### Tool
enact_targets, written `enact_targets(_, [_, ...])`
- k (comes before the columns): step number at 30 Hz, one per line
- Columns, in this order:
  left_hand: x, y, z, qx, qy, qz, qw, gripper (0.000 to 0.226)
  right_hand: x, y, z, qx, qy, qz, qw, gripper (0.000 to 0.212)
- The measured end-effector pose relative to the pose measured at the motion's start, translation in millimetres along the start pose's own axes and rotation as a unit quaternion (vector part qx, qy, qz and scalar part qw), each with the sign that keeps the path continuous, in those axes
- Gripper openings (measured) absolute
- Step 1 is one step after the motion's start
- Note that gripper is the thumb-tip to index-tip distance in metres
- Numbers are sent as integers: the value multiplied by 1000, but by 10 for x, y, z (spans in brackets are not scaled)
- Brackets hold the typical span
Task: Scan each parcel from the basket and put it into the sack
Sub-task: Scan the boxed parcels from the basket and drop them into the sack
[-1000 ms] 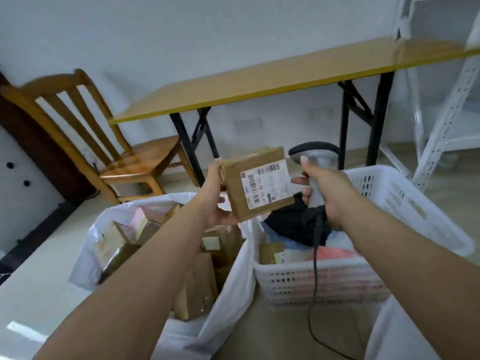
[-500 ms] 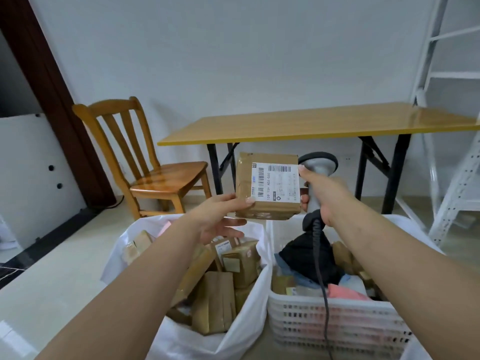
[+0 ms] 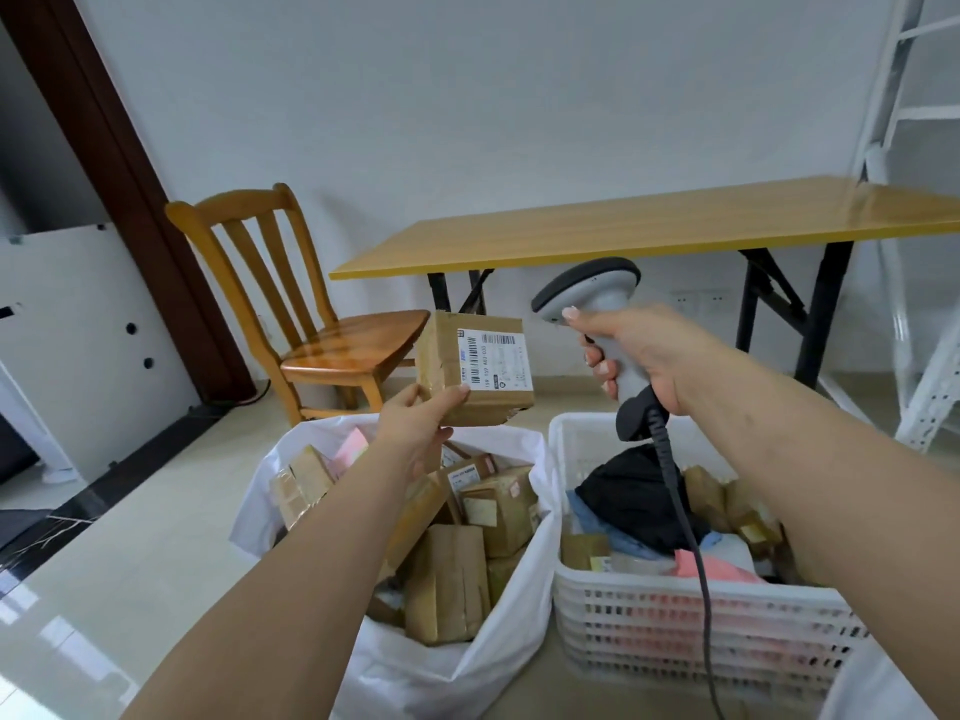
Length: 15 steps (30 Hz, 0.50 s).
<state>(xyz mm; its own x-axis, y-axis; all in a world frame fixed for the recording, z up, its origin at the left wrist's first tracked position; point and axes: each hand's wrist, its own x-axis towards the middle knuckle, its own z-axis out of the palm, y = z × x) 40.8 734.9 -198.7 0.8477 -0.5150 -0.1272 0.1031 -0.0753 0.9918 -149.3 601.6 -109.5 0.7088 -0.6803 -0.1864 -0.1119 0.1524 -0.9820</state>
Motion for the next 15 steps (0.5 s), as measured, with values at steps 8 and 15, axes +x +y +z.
enact_targets(8, [70, -106, -209, 29, 69, -11, 997, 82, -206, -117, 114, -1, -39, 1, 999, 29])
enact_targets(15, [101, -133, -335, 39, 114, -21, 993, 78, -252, -183, 187, -5, -39, -3, 999, 30])
